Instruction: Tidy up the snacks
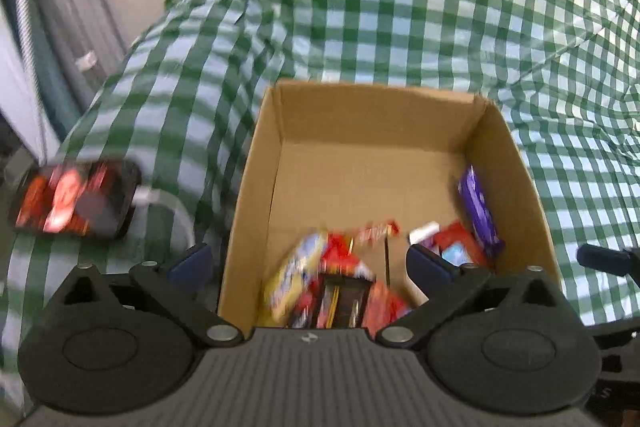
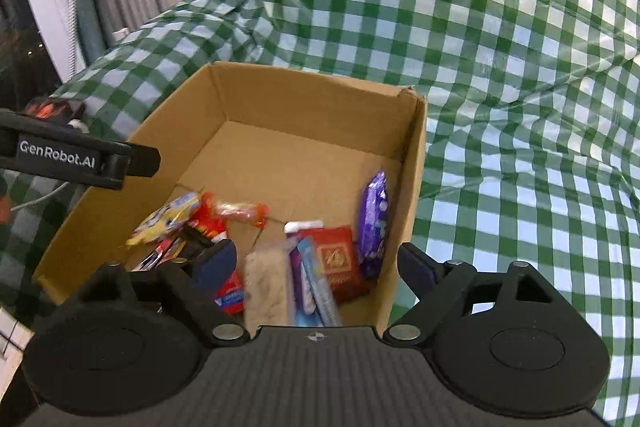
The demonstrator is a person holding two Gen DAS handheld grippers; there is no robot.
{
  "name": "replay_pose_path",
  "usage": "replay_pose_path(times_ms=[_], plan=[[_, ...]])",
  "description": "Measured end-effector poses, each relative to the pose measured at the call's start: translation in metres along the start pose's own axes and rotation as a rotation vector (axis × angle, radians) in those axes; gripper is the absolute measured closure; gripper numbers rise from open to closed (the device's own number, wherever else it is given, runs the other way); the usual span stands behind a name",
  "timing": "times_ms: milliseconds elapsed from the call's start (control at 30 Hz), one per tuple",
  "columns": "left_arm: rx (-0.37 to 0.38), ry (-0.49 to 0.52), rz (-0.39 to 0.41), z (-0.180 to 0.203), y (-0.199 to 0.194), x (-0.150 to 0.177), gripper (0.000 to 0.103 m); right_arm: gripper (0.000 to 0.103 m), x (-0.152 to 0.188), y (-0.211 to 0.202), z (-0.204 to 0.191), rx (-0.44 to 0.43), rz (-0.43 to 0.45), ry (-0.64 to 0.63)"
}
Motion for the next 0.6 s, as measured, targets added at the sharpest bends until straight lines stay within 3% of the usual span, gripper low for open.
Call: replay_pose_path(times_ms=[267,467,600], plan=[[-0.008,-0.039,-0.062,0.007,-0.059,0.068,0.0,0.005,0.056,-0.075,-0.016,0.032,0.026,0.107],[-0.035,0.007,-0.008,0.021,-0.109,0.101,0.0,0.002,0.087,-0.123,-0.032,0.056,0.067,0.059],[-0.011,-0.02,0.031,0.027,-0.136,0.118,0.0,0.001,0.099,-0.149,-0.036,0.07,0.104,0.03]])
Point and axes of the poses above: each gripper's, at about its wrist camera, not at the fingertips, and y roughly the way its jaws point, z to its right, x to its underside, the point moved 5 cm from there along y, roughly the way its jaws point, and after that the axes turned 6 degrees about x, right-handed, at the moved point
